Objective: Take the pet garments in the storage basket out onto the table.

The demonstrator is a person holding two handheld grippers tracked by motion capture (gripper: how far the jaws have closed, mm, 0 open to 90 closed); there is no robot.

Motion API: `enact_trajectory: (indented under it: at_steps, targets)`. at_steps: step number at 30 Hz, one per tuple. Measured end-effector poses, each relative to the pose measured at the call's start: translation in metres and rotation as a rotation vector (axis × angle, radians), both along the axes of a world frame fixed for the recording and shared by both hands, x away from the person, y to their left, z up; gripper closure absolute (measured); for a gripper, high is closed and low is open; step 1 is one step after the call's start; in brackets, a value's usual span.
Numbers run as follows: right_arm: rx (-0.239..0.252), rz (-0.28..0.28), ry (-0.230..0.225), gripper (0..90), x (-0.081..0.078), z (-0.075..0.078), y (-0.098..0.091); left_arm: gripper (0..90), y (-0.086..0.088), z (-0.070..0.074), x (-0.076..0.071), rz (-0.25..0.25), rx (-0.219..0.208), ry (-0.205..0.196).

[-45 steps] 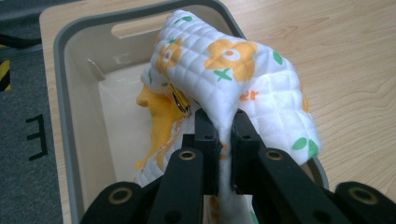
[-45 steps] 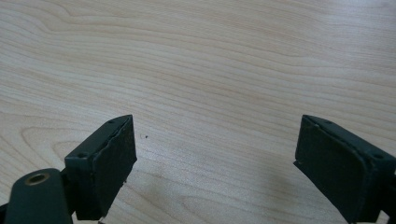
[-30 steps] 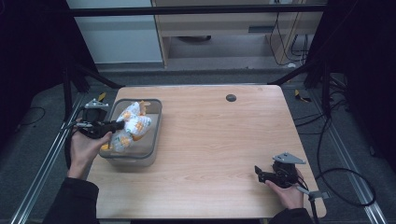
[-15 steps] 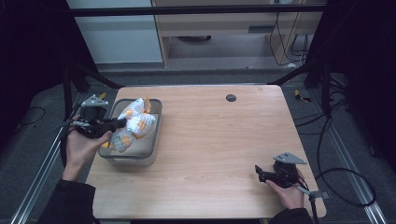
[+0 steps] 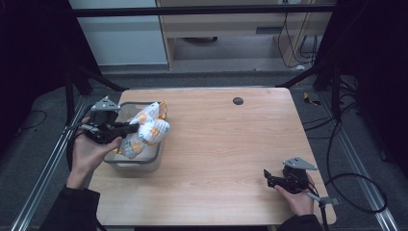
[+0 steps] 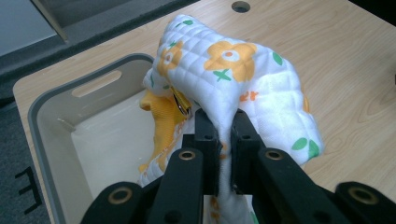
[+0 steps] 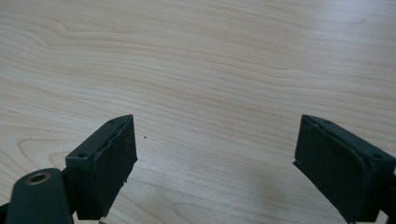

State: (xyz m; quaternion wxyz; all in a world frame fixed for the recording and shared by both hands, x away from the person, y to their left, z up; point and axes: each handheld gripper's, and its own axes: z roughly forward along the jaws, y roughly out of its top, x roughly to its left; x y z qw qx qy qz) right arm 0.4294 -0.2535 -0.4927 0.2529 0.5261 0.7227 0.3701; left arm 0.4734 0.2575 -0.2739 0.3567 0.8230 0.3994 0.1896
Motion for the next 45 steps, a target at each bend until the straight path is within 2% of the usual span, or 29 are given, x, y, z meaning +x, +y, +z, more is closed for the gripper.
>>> enact_trajectory:
  at_steps: [10, 22, 25, 40, 45]
  targets:
    - [0.006, -0.009, -0.011, 12.9, -0.001, 0.001, -0.003, 84.0, -0.022, 0.004, -0.004, -0.061, 0.023, -0.002]
    - [0.007, -0.014, -0.014, 13.0, -0.002, 0.001, -0.003, 84.0, -0.049, 0.004, -0.005, -0.13, 0.026, 0.007]
    - [0.01, -0.015, -0.013, 13.0, -0.002, 0.002, -0.004, 84.0, -0.056, 0.002, -0.006, -0.149, 0.04, 0.009]
    - [0.003, -0.015, -0.018, 13.0, -0.002, 0.002, -0.004, 84.0, -0.081, -0.008, -0.003, -0.198, 0.043, 0.03]
    - [0.002, -0.014, -0.019, 13.0, -0.002, 0.002, -0.004, 84.0, -0.094, -0.013, -0.002, -0.222, 0.048, 0.037]
